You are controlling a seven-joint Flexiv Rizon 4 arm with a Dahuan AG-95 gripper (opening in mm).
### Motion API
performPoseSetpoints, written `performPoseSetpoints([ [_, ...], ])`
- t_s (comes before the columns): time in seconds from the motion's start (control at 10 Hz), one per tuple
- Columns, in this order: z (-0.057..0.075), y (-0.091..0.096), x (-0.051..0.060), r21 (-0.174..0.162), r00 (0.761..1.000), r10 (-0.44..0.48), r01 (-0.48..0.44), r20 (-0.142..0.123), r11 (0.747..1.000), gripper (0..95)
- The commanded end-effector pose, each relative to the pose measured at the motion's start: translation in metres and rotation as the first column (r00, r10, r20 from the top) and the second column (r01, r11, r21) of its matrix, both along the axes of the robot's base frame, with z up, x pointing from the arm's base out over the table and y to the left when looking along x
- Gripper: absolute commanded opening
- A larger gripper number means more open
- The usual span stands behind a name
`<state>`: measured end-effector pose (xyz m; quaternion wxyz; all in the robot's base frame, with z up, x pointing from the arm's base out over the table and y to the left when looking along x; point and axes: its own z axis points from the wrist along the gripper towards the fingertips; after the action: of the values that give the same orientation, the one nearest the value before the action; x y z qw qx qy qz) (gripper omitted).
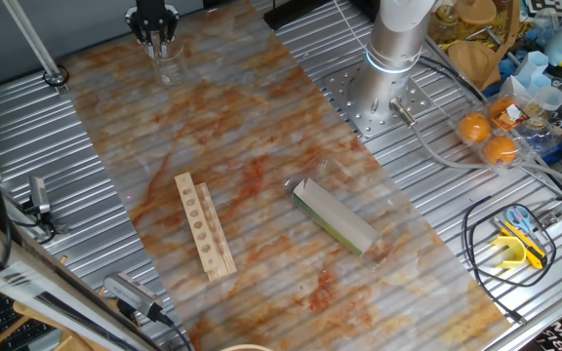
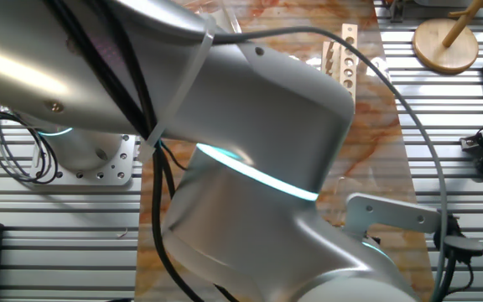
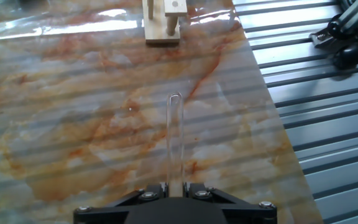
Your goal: Pour out the test tube
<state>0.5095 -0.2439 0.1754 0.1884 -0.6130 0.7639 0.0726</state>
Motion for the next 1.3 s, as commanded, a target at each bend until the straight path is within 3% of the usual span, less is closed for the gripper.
performPoseSetpoints([
  [0.1,-0.0001,-0.0003,-0.0001,0.005,1.0,-0.002,0.002,0.003,1.0,0.0],
  [0.6,0.0031,-0.0014,-0.0017,0.053,1.0,-0.018,0.017,0.013,0.998,0.0],
  [1.3,0.0045,-0.0004,-0.002,0.077,0.999,-0.032,0.03,0.022,0.997,0.0],
])
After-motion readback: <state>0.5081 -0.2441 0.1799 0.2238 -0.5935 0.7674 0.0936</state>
